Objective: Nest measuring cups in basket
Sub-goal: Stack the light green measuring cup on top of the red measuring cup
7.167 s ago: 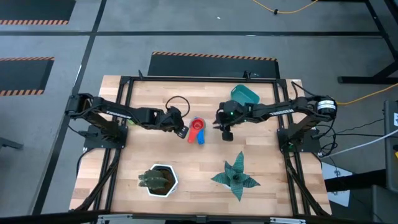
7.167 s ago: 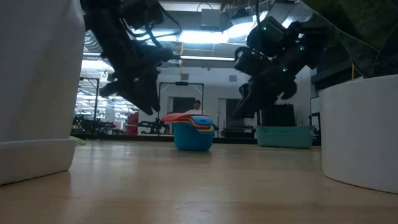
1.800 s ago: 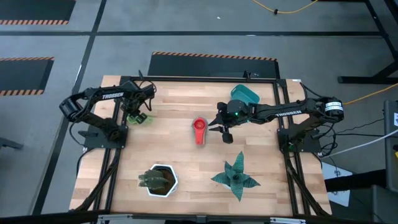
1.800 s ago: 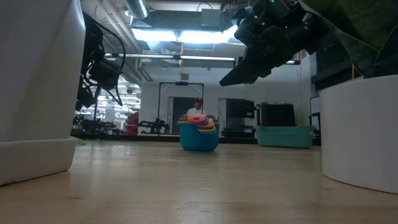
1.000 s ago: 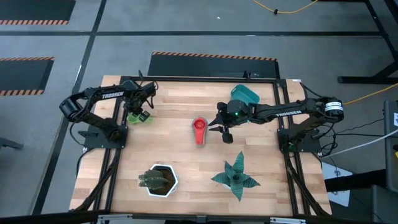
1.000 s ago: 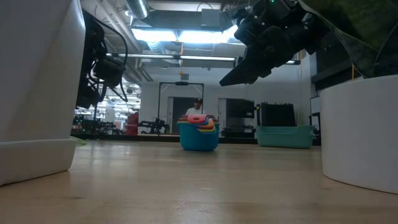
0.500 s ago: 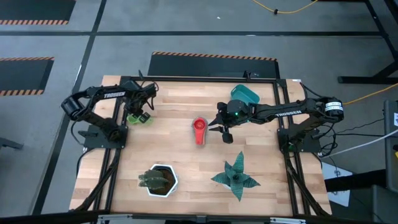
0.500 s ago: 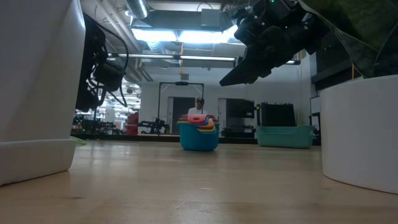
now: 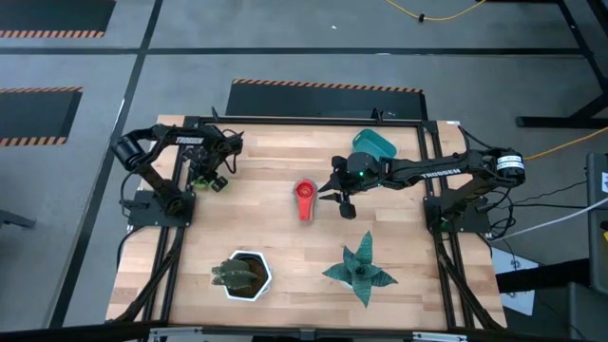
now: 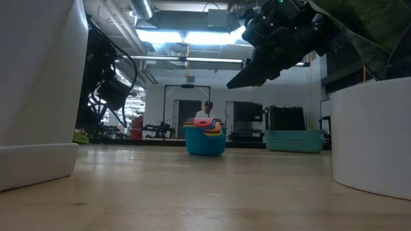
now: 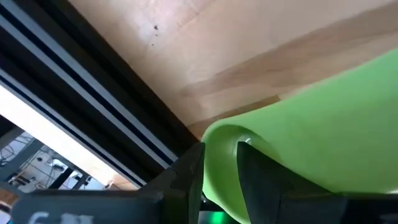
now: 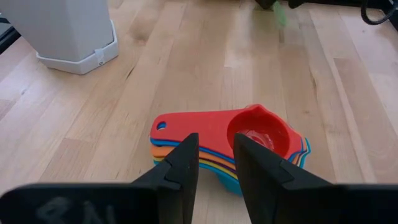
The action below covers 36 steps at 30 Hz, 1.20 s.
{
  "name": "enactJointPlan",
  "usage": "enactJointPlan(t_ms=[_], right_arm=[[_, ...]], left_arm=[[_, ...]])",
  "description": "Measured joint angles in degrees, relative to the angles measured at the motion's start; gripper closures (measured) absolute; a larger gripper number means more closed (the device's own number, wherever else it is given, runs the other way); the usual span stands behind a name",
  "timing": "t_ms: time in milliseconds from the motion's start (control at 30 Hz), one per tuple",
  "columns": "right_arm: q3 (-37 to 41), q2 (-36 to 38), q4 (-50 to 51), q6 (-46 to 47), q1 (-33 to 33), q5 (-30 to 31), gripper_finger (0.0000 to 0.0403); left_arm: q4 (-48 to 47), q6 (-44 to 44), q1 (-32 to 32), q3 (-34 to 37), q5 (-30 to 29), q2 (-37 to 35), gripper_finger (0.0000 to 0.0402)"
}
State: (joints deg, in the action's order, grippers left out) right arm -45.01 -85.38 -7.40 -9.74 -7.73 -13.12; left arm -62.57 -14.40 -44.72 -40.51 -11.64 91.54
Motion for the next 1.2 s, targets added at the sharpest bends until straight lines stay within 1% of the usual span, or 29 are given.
enactJointPlan(t_ms=[100, 333, 533, 733, 933, 1067, 1200], right_arm=[[0.0, 0.0, 0.0, 0.0, 0.0, 0.0, 0.0297], [0.0, 0.0, 0.0, 0.0, 0.0, 0.0, 0.0297], [0.0, 0.0, 0.0, 0.0, 0.0, 0.0, 0.0297], [0.0, 0.0, 0.0, 0.0, 0.0, 0.0, 0.0297], [0.0, 0.0, 0.0, 0.0, 0.0, 0.0, 0.0297], [0.0, 0.0, 0.0, 0.0, 0.0, 0.0, 0.0297], [0.0, 0.0, 0.0, 0.0, 0.0, 0.0, 0.0297]], left_arm=[[0.0, 0.4, 0.0, 0.0, 0.9, 0.0, 0.0312], [0.5, 1.3, 0.8, 0.0, 8.1, -0.6, 0.0314], [1.8, -0.7, 4.3, 0.0, 16.0, -0.6, 0.0329], [5.3, -6.3, 9.2, 0.0, 23.2, -0.6, 0.0343], [9.4, -11.7, 13.9, -0.1, 26.7, -0.7, 0.0351], [11.9, -14.0, 16.3, -2.2, 26.2, -0.7, 0.0351], [16.4, -16.2, 17.9, -4.7, 25.7, -0.6, 0.0350]])
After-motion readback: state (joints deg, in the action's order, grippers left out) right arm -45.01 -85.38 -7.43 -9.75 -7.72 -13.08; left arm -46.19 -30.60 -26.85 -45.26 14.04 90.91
